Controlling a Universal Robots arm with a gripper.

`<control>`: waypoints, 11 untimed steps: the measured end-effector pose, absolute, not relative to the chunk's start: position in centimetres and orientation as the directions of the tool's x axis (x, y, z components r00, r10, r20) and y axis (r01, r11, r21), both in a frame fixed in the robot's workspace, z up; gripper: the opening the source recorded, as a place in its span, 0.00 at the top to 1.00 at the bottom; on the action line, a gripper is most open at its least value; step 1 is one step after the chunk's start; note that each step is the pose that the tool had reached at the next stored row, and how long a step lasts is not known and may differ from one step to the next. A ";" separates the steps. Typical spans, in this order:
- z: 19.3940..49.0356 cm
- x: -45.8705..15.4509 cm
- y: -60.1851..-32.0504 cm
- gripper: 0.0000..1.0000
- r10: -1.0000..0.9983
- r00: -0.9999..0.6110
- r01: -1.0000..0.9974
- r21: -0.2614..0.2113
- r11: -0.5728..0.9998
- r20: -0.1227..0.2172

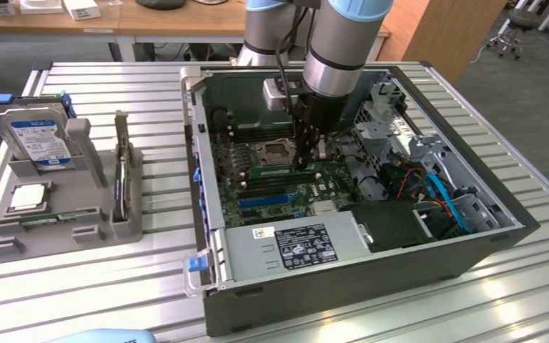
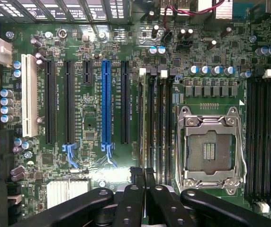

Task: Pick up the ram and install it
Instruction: 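Insert the ram into the slot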

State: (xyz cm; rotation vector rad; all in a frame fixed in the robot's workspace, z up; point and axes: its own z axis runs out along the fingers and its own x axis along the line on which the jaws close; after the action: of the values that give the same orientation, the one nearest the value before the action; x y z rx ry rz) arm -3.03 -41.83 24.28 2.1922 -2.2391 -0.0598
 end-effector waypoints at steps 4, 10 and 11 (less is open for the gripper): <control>24.2 -3.0 -41.8 0.88 -0.999 -0.023 -0.999 0.032 0.023 -0.022; 24.0 -3.1 -41.8 0.88 -0.999 -0.030 -0.999 0.032 0.029 -0.022; 23.9 -3.1 -41.8 0.88 -0.999 -0.031 -0.999 0.032 0.030 -0.021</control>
State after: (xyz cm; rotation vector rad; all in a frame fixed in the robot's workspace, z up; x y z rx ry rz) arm -3.06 -41.83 23.93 2.1819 -2.2496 -0.0599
